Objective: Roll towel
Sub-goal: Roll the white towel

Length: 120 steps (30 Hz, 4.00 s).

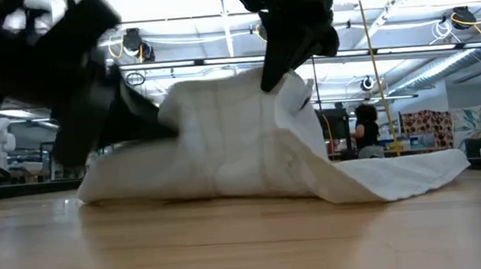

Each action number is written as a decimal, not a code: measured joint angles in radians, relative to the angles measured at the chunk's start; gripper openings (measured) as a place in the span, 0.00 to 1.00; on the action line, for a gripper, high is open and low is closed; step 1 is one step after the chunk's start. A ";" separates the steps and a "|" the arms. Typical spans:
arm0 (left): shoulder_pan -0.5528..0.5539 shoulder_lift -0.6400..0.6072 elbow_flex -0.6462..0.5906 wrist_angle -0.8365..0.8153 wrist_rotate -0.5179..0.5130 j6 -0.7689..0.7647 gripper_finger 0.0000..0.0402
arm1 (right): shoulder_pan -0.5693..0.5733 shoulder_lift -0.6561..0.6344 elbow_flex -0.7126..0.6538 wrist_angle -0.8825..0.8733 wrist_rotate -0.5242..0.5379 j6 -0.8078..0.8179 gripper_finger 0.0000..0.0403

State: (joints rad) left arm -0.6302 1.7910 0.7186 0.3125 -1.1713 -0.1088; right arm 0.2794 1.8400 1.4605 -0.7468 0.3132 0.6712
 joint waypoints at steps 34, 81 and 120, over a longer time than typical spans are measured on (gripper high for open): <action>0.049 -0.073 0.001 0.145 0.474 -0.225 0.76 | -0.052 0.051 0.000 0.034 0.020 -0.012 0.00; 0.221 -0.111 0.201 -1.187 0.006 -0.581 0.98 | 0.011 -0.015 0.000 -0.056 -0.022 0.108 0.00; 0.080 0.177 0.323 -0.637 -0.160 -0.658 0.87 | 0.046 -0.013 0.000 -0.069 0.100 0.170 0.00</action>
State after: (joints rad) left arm -0.5499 1.9683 1.0413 -0.3248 -1.3317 -0.7667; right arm 0.3254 1.8267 1.4605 -0.8160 0.4127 0.8412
